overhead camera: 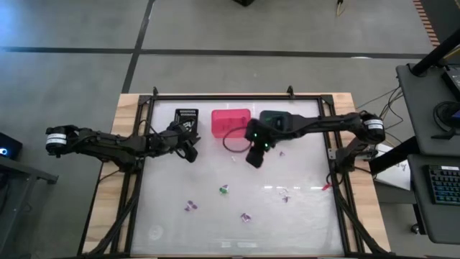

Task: Sort Halloween decoration
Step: Put the purple hat toy into the pink bin

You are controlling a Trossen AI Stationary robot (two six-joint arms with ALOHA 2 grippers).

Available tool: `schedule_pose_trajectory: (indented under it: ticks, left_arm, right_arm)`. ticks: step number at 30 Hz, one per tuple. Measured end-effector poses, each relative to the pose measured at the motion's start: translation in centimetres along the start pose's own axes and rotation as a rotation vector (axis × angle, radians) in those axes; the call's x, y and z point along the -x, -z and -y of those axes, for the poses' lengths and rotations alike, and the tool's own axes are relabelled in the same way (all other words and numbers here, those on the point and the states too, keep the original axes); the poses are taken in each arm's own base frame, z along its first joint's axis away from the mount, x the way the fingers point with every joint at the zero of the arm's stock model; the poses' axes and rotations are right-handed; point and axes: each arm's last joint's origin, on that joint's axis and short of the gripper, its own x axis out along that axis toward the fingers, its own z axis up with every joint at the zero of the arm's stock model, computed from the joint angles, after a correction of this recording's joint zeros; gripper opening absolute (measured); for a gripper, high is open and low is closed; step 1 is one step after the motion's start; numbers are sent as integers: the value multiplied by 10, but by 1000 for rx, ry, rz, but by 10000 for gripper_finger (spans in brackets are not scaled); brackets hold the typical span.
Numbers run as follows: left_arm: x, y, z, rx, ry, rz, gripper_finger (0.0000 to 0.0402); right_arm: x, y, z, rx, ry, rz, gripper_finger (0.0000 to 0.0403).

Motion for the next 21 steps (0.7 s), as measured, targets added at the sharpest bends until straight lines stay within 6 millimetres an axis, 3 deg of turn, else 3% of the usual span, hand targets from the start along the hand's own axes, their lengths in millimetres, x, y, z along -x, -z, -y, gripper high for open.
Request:
schedule_pose_trajectory:
  ticks: [8, 11, 15, 21]
  left_arm:
    - [0, 0, 0, 0, 0, 0, 79]
    - [0, 0, 0, 0, 0, 0, 79]
    - [0, 0, 0, 0, 0, 0, 79]
    - [0, 0, 0, 0, 0, 0, 79]
  right_arm:
    - [-2, 32, -19, 57, 54, -224, 119]
    - [-1, 46, -20, 173, 92, -334, 123]
    - [-3, 60, -17, 281, 185, -413, 129]
    - [-18, 82, -3, 294, 242, -512, 126]
